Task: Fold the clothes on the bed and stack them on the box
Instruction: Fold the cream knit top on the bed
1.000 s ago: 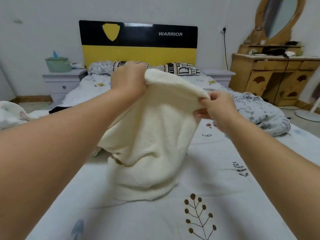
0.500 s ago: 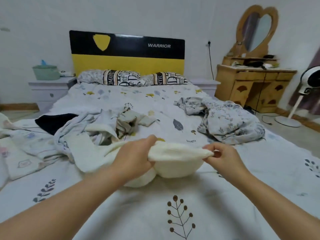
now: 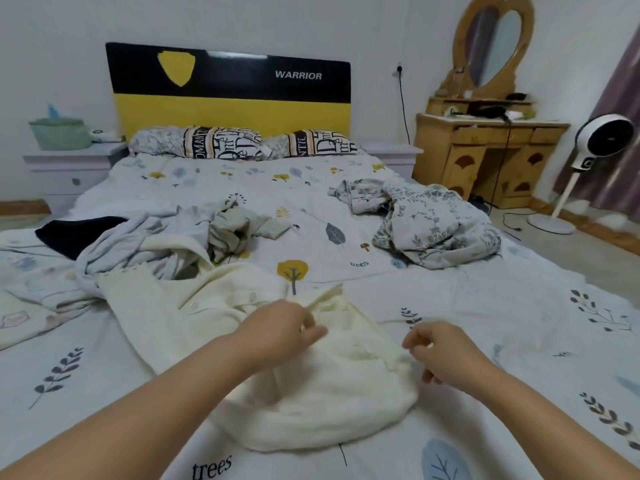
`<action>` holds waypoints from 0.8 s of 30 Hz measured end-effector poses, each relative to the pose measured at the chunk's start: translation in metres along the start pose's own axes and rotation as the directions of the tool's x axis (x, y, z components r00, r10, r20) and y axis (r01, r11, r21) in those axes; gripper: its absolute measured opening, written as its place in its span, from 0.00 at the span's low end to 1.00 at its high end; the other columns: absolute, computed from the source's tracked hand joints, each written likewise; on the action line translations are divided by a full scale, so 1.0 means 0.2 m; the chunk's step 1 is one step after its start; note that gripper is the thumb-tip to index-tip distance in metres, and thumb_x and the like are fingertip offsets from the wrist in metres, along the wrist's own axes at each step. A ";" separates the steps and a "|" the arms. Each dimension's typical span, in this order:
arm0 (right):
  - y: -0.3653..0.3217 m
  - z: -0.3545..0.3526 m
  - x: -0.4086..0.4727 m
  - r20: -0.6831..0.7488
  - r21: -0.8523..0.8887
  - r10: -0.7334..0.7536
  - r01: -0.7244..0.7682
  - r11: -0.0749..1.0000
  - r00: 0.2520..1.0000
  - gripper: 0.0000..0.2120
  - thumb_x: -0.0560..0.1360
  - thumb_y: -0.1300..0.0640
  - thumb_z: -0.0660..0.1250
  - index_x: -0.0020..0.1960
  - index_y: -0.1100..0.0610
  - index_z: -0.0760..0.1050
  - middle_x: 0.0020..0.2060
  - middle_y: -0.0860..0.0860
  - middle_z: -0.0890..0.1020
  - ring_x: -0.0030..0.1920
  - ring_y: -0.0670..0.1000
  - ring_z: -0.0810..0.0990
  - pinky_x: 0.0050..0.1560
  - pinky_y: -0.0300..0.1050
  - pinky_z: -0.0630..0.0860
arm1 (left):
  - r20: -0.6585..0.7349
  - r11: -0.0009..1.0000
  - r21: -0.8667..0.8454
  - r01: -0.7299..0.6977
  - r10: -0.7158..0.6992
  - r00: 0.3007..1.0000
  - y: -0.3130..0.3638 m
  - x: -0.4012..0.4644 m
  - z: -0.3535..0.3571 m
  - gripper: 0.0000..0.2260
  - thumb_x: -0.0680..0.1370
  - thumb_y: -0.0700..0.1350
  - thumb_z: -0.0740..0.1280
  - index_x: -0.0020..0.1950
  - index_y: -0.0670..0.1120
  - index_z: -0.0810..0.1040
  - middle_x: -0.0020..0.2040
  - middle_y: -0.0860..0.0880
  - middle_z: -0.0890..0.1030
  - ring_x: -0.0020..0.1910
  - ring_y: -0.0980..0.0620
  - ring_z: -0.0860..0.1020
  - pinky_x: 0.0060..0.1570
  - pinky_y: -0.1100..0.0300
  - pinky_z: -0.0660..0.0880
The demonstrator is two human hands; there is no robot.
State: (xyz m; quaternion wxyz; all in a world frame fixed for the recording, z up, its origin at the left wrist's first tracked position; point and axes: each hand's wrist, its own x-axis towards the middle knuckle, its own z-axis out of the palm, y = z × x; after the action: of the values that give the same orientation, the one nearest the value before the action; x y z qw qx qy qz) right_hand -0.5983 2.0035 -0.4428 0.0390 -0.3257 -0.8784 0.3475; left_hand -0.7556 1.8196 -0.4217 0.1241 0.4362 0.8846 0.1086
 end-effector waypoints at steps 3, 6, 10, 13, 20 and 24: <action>-0.05 0.07 0.14 -0.104 -0.085 0.006 -0.015 0.996 0.995 0.09 0.74 0.61 0.61 0.41 0.50 0.76 0.44 0.50 0.80 0.42 0.51 0.78 0.47 0.43 0.76 | -0.309 0.992 0.125 0.034 0.006 0.951 -0.04 0.14 0.04 0.10 0.79 0.45 0.57 0.53 0.47 0.78 0.52 0.48 0.80 0.50 0.48 0.76 0.46 0.57 0.71; -0.12 0.17 0.30 -0.096 -0.178 0.033 -0.050 0.983 0.995 0.15 0.78 0.54 0.60 0.63 0.54 0.73 0.59 0.52 0.77 0.59 0.53 0.75 0.58 0.44 0.71 | -0.286 0.975 0.219 0.029 0.036 0.957 -0.12 0.29 0.09 0.13 0.78 0.40 0.56 0.59 0.45 0.75 0.58 0.48 0.76 0.58 0.46 0.72 0.50 0.56 0.72; -0.24 0.31 0.49 -0.077 -0.226 0.078 -0.094 0.970 0.994 0.25 0.79 0.43 0.56 0.69 0.57 0.65 0.66 0.56 0.70 0.67 0.57 0.67 0.62 0.48 0.67 | -0.145 0.895 0.446 0.006 0.065 0.987 -0.21 0.43 0.08 0.16 0.78 0.41 0.56 0.66 0.47 0.69 0.63 0.49 0.73 0.62 0.47 0.71 0.57 0.55 0.65; -0.32 0.41 0.60 -0.066 -0.182 0.140 -0.149 0.972 0.988 0.30 0.77 0.36 0.53 0.68 0.57 0.65 0.66 0.55 0.68 0.68 0.56 0.64 0.63 0.50 0.65 | 0.015 0.874 0.472 0.115 -0.138 0.990 -0.31 0.44 0.04 0.28 0.77 0.48 0.59 0.75 0.51 0.54 0.67 0.47 0.69 0.64 0.46 0.71 0.57 0.54 0.68; -0.35 0.51 0.72 -0.069 -0.048 0.075 -0.078 0.996 0.995 0.13 0.73 0.53 0.64 0.55 0.57 0.69 0.54 0.54 0.76 0.54 0.55 0.74 0.49 0.43 0.69 | 0.225 0.823 0.517 0.237 -0.398 0.890 -0.43 0.42 -0.11 0.31 0.79 0.63 0.52 0.67 0.39 0.70 0.66 0.44 0.74 0.65 0.45 0.72 0.61 0.56 0.66; -0.34 0.38 0.71 -0.221 0.174 0.023 0.016 0.985 0.975 0.06 0.74 0.59 0.62 0.49 0.56 0.66 0.46 0.54 0.75 0.46 0.55 0.74 0.44 0.42 0.67 | -0.028 0.904 0.350 0.247 -0.254 0.967 -0.40 0.47 -0.18 0.16 0.76 0.55 0.65 0.37 0.44 0.73 0.43 0.44 0.76 0.49 0.44 0.77 0.44 0.57 0.70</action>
State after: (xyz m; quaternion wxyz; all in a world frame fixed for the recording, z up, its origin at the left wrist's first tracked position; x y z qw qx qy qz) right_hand -0.7692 2.0077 -0.4796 0.1648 -0.3594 -0.8340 0.3848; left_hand -0.8813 1.8452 -0.4239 0.0656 0.3351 0.9372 -0.0714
